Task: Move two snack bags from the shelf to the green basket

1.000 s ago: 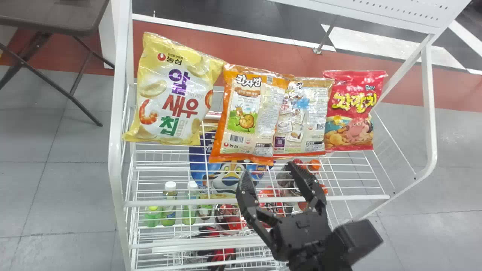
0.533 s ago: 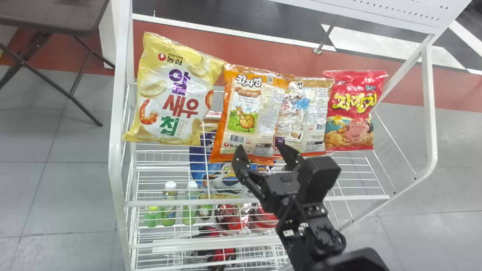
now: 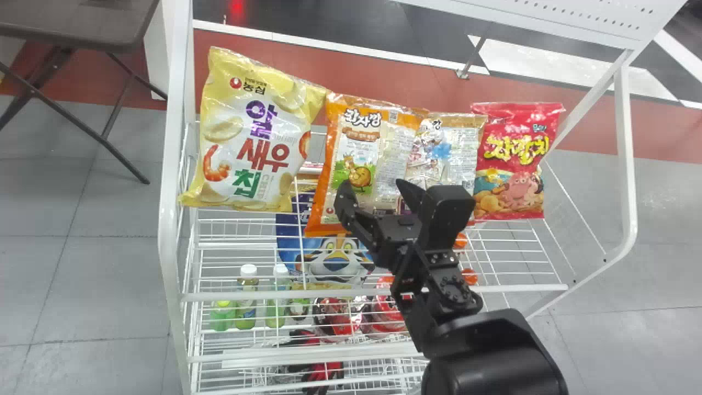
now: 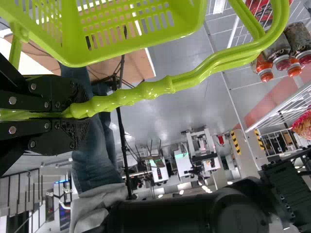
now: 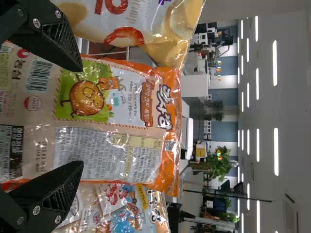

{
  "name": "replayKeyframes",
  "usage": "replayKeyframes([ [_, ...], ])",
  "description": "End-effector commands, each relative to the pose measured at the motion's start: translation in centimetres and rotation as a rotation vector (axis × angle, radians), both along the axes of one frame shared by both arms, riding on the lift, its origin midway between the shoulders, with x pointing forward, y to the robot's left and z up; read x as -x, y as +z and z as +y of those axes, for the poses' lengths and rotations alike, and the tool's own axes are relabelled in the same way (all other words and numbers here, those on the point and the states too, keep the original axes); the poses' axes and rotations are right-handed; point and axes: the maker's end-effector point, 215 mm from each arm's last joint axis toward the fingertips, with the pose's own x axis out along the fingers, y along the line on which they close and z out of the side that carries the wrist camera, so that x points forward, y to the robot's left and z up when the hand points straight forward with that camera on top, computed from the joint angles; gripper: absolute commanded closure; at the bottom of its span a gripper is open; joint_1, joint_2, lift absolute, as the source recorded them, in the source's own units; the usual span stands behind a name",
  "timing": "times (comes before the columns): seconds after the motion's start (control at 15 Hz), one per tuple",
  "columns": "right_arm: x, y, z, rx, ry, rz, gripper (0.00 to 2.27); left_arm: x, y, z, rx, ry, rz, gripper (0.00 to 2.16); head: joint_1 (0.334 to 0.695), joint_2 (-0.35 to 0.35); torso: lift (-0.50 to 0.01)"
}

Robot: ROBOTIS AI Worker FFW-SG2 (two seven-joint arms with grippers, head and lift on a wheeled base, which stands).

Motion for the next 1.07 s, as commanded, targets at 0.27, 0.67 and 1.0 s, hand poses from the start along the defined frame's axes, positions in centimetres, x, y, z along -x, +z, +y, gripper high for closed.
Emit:
replayKeyframes([
  [0.27,-3.1,-1.9,-0.3,-0.007,-0.003,0.059,0.53,-0.5,-0.8,-0.1,-0.009,-0.003,0.015,2.08,0.695,-0.35,-0.016],
  [0.67,-0.7,-0.3,0.3,-0.038,0.027,0.029,2.25,-0.5,-0.8,-0.5,-0.011,-0.017,0.019,2.08,0.695,-0.35,-0.016],
  [1.0,2.0,0.7,0.2,-0.035,0.036,0.017,2.25,-0.3,-0.3,-0.7,-0.006,-0.027,0.012,2.07,0.695,-0.35,-0.016],
])
